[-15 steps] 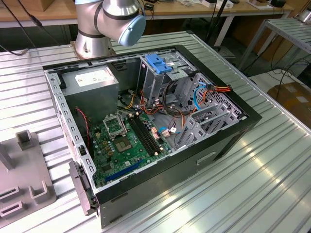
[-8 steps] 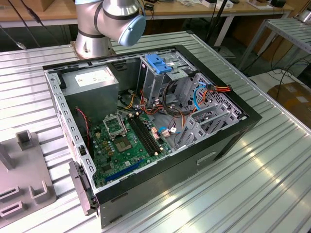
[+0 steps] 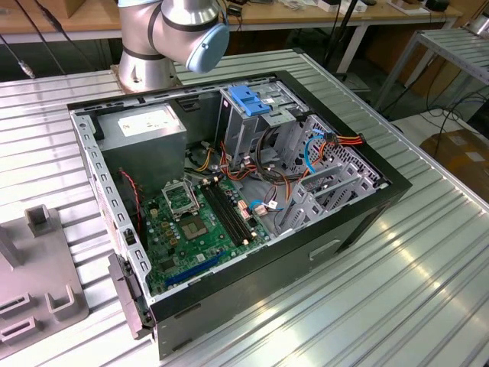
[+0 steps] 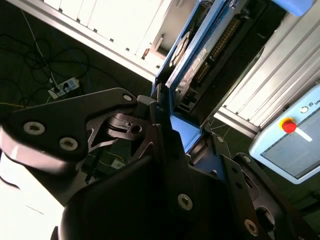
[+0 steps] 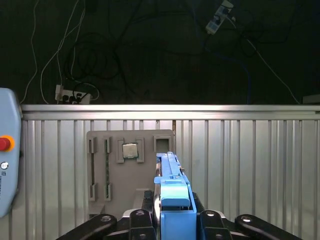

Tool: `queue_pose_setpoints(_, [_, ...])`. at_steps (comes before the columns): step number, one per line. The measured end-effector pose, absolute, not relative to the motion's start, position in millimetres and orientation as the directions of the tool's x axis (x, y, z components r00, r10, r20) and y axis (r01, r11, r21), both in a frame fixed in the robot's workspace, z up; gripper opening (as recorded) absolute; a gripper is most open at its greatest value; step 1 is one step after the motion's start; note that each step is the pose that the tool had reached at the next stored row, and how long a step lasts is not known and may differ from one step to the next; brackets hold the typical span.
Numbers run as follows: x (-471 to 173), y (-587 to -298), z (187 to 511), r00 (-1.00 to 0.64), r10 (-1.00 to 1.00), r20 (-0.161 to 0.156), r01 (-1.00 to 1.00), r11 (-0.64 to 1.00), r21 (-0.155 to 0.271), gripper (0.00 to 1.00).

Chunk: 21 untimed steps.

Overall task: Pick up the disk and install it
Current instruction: 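Pick up the disk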

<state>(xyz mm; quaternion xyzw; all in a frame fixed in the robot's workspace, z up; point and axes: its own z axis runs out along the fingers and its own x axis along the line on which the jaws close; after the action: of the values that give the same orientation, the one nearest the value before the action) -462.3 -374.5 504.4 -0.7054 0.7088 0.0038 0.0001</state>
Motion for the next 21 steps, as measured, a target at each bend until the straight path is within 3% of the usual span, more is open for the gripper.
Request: queue_pose_setpoints(21, [-420.1,-374.5,504.4,-0.005,-1.000,-0.006,-1.000,0.005,0.005,0.37])
